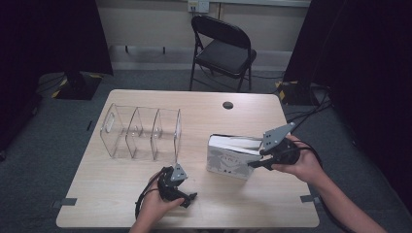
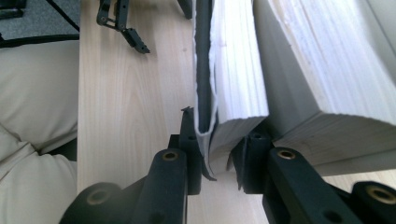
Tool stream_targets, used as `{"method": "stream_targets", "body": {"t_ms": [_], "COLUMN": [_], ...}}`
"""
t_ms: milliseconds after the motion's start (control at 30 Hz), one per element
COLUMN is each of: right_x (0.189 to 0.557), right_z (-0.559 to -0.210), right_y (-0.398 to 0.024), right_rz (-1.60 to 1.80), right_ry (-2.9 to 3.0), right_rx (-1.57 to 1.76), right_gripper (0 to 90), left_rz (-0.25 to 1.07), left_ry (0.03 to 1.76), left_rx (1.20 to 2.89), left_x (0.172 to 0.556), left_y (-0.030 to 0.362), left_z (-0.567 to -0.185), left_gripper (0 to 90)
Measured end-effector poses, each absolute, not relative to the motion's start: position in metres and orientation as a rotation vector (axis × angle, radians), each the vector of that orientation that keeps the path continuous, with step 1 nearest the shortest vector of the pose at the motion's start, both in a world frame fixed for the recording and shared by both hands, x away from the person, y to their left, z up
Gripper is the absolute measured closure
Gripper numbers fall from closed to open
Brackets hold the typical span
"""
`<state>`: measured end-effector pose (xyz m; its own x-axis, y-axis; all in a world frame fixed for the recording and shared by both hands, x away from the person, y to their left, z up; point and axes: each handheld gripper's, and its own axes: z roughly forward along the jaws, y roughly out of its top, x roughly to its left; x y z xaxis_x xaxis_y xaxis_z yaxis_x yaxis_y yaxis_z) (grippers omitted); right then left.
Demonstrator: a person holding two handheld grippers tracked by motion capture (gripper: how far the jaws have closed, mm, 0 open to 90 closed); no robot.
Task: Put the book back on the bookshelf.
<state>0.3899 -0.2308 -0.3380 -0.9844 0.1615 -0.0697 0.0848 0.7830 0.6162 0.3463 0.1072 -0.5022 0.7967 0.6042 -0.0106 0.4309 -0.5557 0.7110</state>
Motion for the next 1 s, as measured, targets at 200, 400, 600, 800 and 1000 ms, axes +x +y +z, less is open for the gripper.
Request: {"method": "stream_targets", "body": {"t_ms": [200, 400, 600, 800, 1000], "right_x": [0.39, 0.395, 0.403, 0.406, 0.405], "right_z": [-0.336, -0.335, -0.335, -0.334, -0.334], "right_y": [-0.232, -0.235, -0.237, -0.236, -0.237], "right_rz": [0.963, 0.958, 0.966, 0.95, 0.963], "right_ry": [2.885, 2.908, 2.926, 2.937, 2.935], "right_rx": [0.206, 0.209, 0.239, 0.245, 0.286], "right_gripper": [75.6, 76.1, 76.1, 76.0, 75.7], "left_rz": [0.304, 0.307, 0.307, 0.306, 0.31], "left_ry": [0.761, 0.756, 0.758, 0.759, 0.763], "left_rx": [2.245, 2.251, 2.248, 2.247, 2.246], "left_x": [0.347, 0.348, 0.348, 0.348, 0.348], "left_y": [0.106, 0.106, 0.106, 0.106, 0.106], "left_z": [-0.502, -0.502, -0.502, -0.502, -0.502], "left_gripper": [0.0, 0.0, 0.0, 0.0, 0.0]}}
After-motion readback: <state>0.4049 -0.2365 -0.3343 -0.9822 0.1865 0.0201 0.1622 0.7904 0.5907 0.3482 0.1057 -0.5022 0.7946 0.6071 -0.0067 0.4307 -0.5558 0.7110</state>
